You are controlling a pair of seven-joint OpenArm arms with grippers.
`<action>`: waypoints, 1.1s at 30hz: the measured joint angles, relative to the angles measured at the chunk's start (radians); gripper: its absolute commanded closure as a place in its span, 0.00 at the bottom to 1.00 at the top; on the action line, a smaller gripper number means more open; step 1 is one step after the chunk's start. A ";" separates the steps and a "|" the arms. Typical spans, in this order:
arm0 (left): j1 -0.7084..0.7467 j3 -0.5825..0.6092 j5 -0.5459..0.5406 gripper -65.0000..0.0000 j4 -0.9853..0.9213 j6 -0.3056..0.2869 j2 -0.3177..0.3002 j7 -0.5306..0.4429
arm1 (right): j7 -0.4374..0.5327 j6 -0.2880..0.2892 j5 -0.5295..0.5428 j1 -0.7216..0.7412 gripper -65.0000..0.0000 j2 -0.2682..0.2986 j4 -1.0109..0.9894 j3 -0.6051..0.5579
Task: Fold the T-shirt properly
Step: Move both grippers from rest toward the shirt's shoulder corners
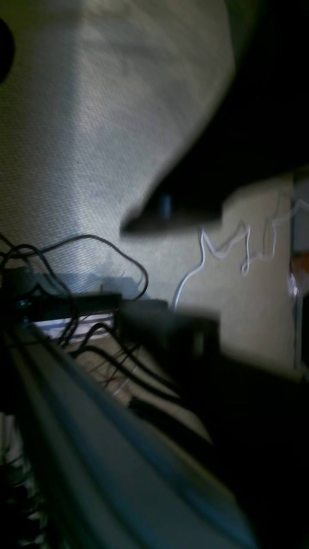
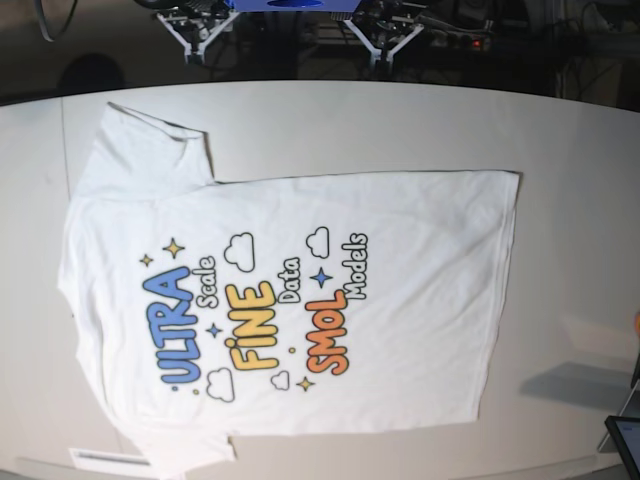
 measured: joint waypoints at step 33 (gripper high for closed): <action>0.007 -0.003 -0.003 1.00 0.000 0.000 0.000 -0.004 | 0.023 0.000 0.000 -0.001 0.89 0.005 0.000 0.047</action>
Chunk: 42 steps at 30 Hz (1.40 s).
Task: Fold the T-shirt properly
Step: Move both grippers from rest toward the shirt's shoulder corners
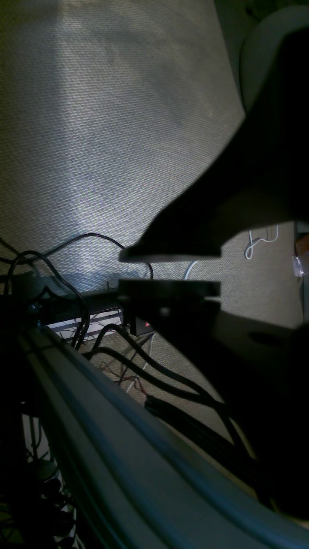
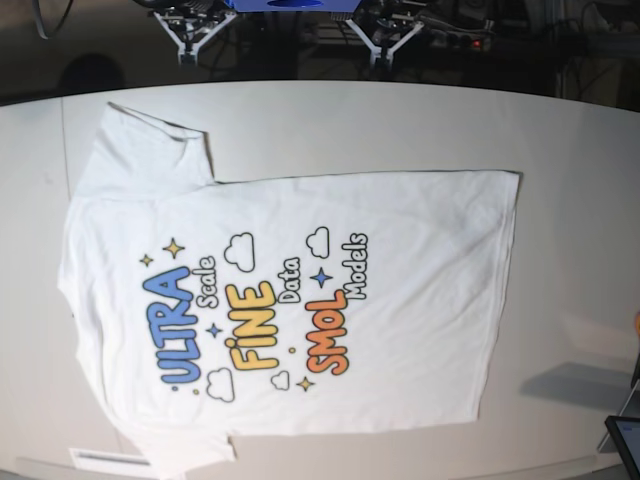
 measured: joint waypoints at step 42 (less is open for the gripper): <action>0.335 -0.018 -0.003 1.00 0.592 -0.002 -0.155 0.007 | -0.011 0.000 -0.003 -0.374 0.89 0.024 0.605 0.297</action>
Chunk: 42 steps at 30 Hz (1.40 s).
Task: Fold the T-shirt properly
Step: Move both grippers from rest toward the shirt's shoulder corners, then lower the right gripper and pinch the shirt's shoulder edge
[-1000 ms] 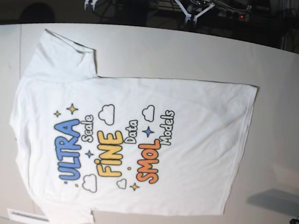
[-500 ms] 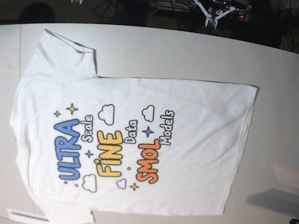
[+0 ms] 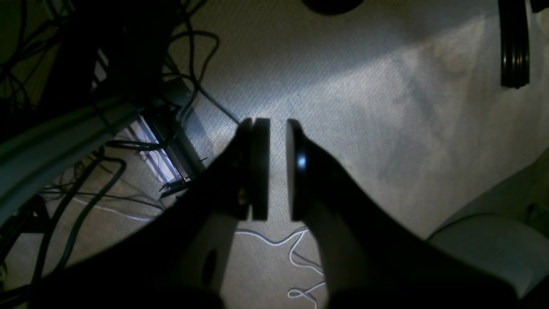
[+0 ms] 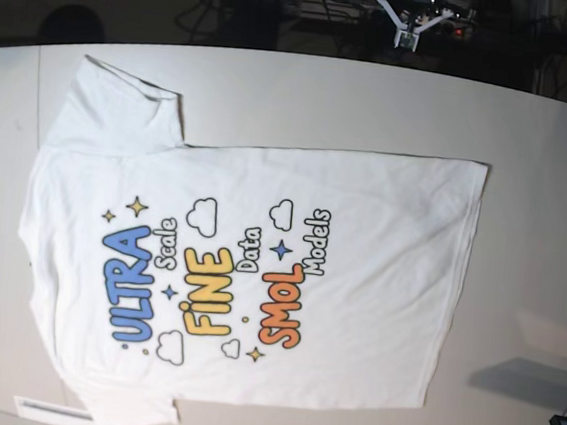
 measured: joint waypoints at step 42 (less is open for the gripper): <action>0.470 -0.307 0.003 1.00 1.062 -0.003 -0.036 0.017 | -0.282 0.013 0.003 -0.323 0.89 -0.111 1.206 0.232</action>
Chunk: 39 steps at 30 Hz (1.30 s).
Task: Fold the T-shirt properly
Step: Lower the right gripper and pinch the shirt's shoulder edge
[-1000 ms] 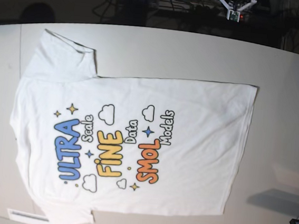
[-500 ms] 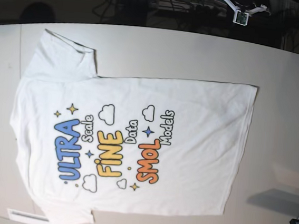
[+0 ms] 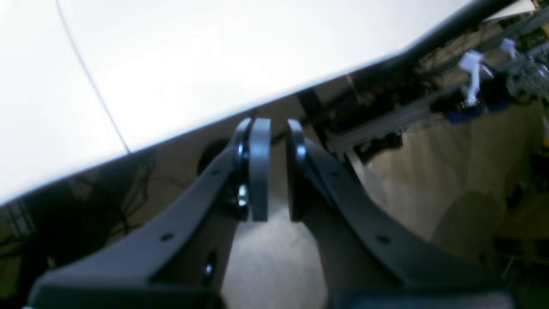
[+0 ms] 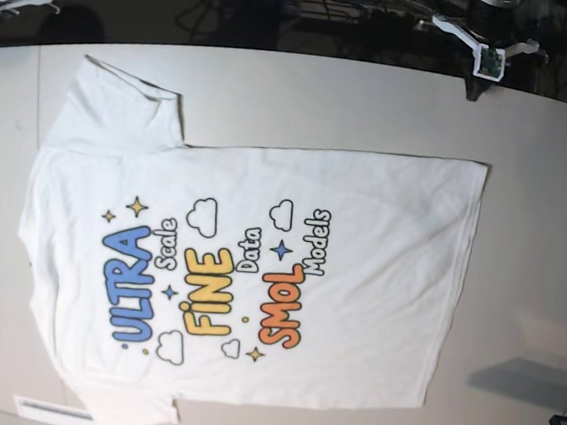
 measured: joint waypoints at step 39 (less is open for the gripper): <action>-0.160 -0.119 -0.003 1.00 -0.058 0.001 0.005 0.003 | -0.980 0.650 0.835 0.302 0.23 0.036 0.077 0.401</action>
